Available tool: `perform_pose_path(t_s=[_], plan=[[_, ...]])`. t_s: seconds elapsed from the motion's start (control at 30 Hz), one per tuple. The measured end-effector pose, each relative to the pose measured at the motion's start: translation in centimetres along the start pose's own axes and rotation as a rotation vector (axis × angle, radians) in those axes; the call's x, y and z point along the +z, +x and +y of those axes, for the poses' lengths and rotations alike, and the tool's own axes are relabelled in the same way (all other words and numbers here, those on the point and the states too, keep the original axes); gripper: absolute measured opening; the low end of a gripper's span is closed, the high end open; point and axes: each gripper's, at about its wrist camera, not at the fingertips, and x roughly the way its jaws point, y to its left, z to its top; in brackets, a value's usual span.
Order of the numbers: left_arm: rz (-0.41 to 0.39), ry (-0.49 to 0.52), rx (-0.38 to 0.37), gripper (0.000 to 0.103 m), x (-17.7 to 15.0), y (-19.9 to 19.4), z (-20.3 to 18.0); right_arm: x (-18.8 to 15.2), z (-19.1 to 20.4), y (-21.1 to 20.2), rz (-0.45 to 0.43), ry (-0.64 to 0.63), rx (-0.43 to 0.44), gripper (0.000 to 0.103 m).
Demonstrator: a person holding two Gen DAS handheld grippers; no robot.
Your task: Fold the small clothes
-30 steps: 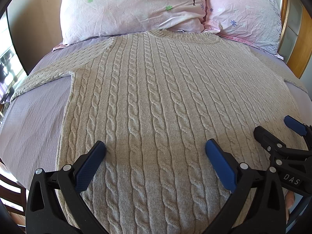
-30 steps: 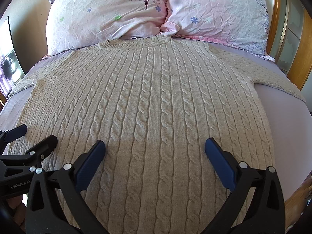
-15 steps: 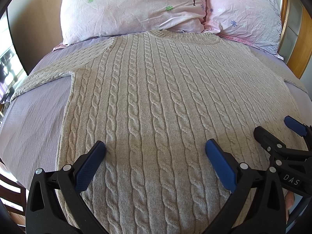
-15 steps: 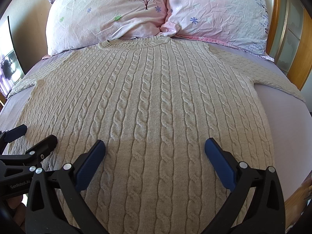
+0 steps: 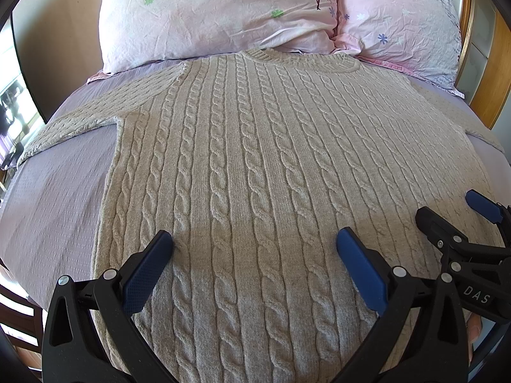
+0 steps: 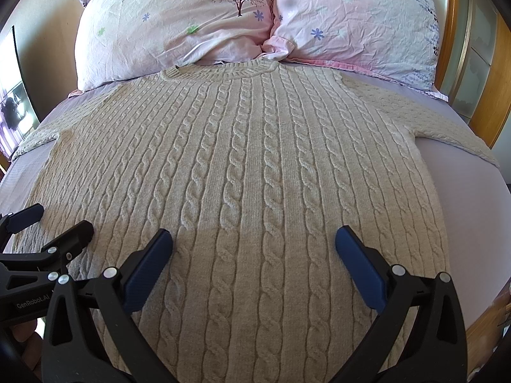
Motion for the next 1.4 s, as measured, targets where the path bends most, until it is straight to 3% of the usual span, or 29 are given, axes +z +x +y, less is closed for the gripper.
perform_pose_path(t_s=[0.63,0.73,0.83,0.9,0.93,1.03,1.1,1.13,1.17,1.3,1.4], plan=[[0.031,0.004,-0.004,0.102,0.5,0.4,0.0,0.1,0.1,0.1,0.002,-0.032,0.016,0.101],[0.034,0.014,-0.009,0.102,0.7,0.5,0.0,-0.5,0.0,-0.2,-0.031,-0.083,0.065,0.101],[0.017,0.023,-0.015,0.102,0.5,0.1,0.0,0.4,-2.1,-0.6,-0.009,-0.110,0.177,0.101],[0.005,0.035,-0.014,0.102,0.6,0.0,0.0,2.2,-7.5,-2.1,-0.086,0.053,0.249,0.101],[0.003,0.041,-0.013,0.102,0.7,0.0,0.1,3.1,-10.1,-2.6,-0.119,0.138,0.237,0.101],[-0.069,0.033,-0.004,0.102,1.7,-0.6,1.1,5.9,-22.9,-3.8,-0.229,0.520,0.131,0.099],[-0.143,-0.006,-0.010,0.102,2.8,-1.1,2.9,6.8,-30.0,-3.4,-0.273,0.697,0.075,0.077],[-0.172,-0.030,-0.017,0.102,3.3,-1.2,3.9,7.1,-32.6,-2.9,-0.274,0.760,0.036,0.065],[-0.202,-0.063,-0.036,0.102,3.9,-1.4,5.3,7.3,-35.8,-2.1,-0.263,0.832,-0.018,0.058],[-0.272,-0.199,-0.141,0.102,5.6,-1.2,11.0,7.4,-43.9,1.3,-0.189,1.044,-0.117,0.048],[-0.262,-0.278,-0.072,0.102,6.5,-0.7,15.0,6.6,-46.1,3.3,-0.149,1.141,-0.132,0.042]])
